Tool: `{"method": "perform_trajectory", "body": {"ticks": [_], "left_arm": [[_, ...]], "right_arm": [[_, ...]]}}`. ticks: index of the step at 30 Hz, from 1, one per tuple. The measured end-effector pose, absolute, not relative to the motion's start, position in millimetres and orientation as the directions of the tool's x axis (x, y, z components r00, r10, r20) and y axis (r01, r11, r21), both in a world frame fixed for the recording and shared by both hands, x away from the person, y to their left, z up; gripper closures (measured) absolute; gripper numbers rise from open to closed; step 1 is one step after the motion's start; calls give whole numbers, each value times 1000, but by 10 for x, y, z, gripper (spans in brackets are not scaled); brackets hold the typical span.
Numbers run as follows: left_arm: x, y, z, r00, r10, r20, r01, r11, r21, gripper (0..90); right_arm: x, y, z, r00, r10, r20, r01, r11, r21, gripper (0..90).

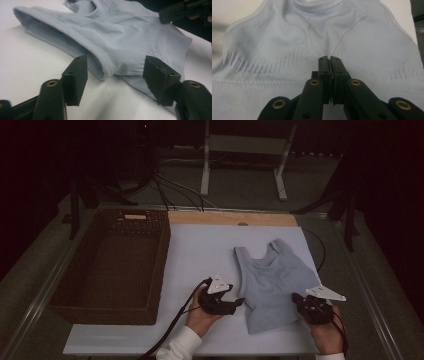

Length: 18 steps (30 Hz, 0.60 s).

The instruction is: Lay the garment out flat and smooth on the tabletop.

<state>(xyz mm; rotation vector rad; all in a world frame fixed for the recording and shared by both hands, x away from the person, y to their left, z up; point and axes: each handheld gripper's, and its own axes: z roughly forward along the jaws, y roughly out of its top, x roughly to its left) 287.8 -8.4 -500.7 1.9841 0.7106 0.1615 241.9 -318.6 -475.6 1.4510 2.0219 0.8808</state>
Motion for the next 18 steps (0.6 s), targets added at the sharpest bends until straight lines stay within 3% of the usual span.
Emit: {"method": "perform_trajectory", "body": {"ticks": [13, 18], "left_arm": [[2966, -263, -5196, 813, 546, -200, 460, -393, 796, 469], [3002, -327, -5226, 827, 533, -179, 458, -451, 766, 655]], "right_arm": [[2413, -3266, -4711, -283, 959, 23, 625, 166, 763, 886], [2408, -3279, -4683, -271, 962, 29, 611, 149, 777, 888]]}}
